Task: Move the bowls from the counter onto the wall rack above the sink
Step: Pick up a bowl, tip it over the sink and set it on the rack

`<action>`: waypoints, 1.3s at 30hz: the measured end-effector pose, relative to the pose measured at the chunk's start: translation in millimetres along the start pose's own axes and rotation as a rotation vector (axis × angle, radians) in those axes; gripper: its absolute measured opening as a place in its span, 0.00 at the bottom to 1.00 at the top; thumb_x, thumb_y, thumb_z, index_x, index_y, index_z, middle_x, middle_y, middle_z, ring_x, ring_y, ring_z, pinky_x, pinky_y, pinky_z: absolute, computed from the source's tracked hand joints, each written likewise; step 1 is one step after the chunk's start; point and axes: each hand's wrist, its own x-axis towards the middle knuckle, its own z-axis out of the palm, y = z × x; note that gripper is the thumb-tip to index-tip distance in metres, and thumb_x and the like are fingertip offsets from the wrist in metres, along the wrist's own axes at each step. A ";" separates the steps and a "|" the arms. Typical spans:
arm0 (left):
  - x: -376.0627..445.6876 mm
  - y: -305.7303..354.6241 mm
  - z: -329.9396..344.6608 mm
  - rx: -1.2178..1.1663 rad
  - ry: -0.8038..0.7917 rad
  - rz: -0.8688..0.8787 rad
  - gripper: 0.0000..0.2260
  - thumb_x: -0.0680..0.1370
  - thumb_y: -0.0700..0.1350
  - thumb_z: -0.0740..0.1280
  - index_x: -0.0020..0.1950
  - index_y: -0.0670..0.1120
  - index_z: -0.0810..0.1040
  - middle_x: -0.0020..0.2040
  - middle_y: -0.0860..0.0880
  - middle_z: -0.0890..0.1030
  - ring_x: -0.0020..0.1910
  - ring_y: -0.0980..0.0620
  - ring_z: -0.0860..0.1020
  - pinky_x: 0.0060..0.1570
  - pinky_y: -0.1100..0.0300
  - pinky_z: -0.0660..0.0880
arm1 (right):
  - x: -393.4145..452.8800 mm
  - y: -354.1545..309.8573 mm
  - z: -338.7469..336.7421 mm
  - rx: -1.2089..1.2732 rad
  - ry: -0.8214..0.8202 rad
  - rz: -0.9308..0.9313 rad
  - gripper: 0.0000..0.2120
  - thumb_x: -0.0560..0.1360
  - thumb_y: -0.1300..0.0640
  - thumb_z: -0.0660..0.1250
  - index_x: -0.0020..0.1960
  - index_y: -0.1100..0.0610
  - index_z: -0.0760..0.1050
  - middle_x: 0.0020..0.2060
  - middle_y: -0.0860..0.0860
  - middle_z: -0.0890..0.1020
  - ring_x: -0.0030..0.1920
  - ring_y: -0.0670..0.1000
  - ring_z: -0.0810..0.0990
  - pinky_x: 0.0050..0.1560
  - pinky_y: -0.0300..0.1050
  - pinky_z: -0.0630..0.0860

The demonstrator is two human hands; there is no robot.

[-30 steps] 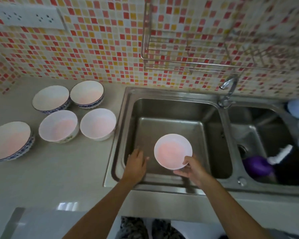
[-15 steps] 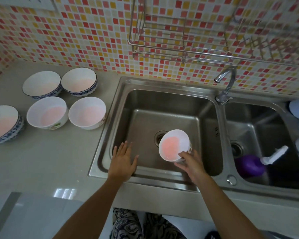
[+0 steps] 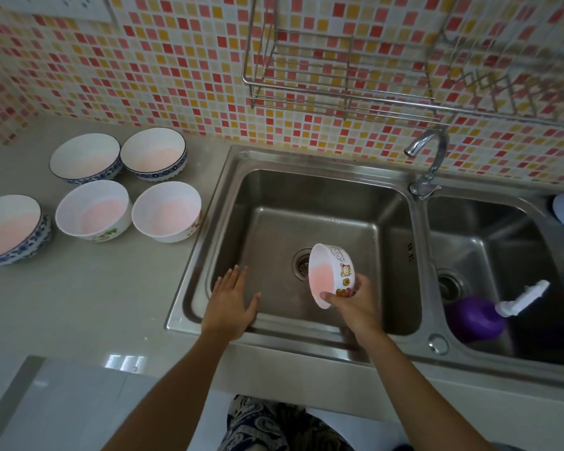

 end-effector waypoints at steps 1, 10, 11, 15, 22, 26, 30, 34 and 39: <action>0.1 -0.2 -0.1 0.000 0.002 0.002 0.32 0.76 0.61 0.51 0.76 0.47 0.54 0.77 0.46 0.58 0.76 0.49 0.53 0.73 0.56 0.44 | 0.3 -0.3 0.9 -0.024 -0.001 -0.042 0.41 0.59 0.59 0.83 0.66 0.55 0.66 0.58 0.51 0.76 0.56 0.52 0.77 0.39 0.36 0.78; 0.2 -3.0 2.2 -0.011 0.018 0.005 0.29 0.79 0.58 0.55 0.76 0.46 0.55 0.76 0.45 0.59 0.76 0.49 0.54 0.73 0.58 0.43 | -13.8 -8.0 14.5 -0.403 0.062 -0.277 0.43 0.61 0.54 0.82 0.69 0.54 0.63 0.63 0.50 0.67 0.59 0.47 0.72 0.51 0.38 0.78; 0.0 -2.2 1.9 -0.018 0.027 0.000 0.29 0.79 0.58 0.55 0.76 0.46 0.56 0.76 0.45 0.59 0.76 0.49 0.55 0.73 0.57 0.43 | -15.3 -7.7 15.8 -0.426 0.055 -0.303 0.43 0.62 0.55 0.82 0.70 0.54 0.63 0.63 0.50 0.66 0.59 0.47 0.71 0.52 0.37 0.77; -0.5 -0.1 -0.2 -0.018 0.044 -0.011 0.28 0.79 0.57 0.56 0.76 0.46 0.57 0.75 0.44 0.61 0.75 0.48 0.57 0.73 0.56 0.46 | -18.9 -2.6 18.6 -0.522 0.024 -0.413 0.42 0.64 0.63 0.79 0.72 0.54 0.62 0.66 0.50 0.63 0.60 0.49 0.73 0.58 0.45 0.79; 0.4 -1.1 0.4 -0.016 0.041 0.013 0.29 0.78 0.58 0.54 0.75 0.45 0.58 0.75 0.43 0.61 0.75 0.47 0.57 0.73 0.55 0.46 | -17.2 14.1 20.2 -0.805 0.082 -0.587 0.34 0.68 0.68 0.73 0.71 0.57 0.64 0.70 0.56 0.65 0.64 0.58 0.74 0.56 0.53 0.80; -0.3 -2.1 2.0 -0.020 0.031 0.025 0.30 0.79 0.59 0.55 0.76 0.46 0.55 0.76 0.45 0.58 0.76 0.47 0.54 0.73 0.55 0.45 | -19.5 16.9 22.4 -0.907 0.107 -0.696 0.34 0.64 0.69 0.75 0.68 0.58 0.67 0.67 0.58 0.67 0.64 0.60 0.74 0.49 0.57 0.83; 1.2 -3.3 0.7 0.003 0.014 0.067 0.31 0.78 0.61 0.52 0.77 0.48 0.52 0.77 0.46 0.54 0.77 0.49 0.49 0.74 0.54 0.42 | -24.9 9.2 23.0 -0.730 0.157 -0.686 0.35 0.67 0.66 0.76 0.69 0.56 0.65 0.68 0.56 0.66 0.68 0.58 0.69 0.56 0.56 0.80; 1.9 2.5 -10.8 -0.015 0.032 0.105 0.34 0.75 0.65 0.48 0.77 0.49 0.49 0.78 0.47 0.51 0.77 0.49 0.47 0.73 0.55 0.40 | -31.0 -25.1 12.0 -0.421 0.260 -0.555 0.39 0.63 0.65 0.80 0.69 0.57 0.66 0.65 0.54 0.67 0.64 0.53 0.72 0.56 0.29 0.73; 37.1 49.2 -63.1 -0.087 0.192 0.239 0.32 0.78 0.61 0.52 0.77 0.49 0.47 0.78 0.46 0.44 0.77 0.50 0.42 0.74 0.51 0.43 | -26.8 -76.4 -18.3 -0.192 0.316 -0.502 0.43 0.58 0.61 0.83 0.68 0.59 0.66 0.63 0.55 0.68 0.59 0.50 0.74 0.50 0.26 0.72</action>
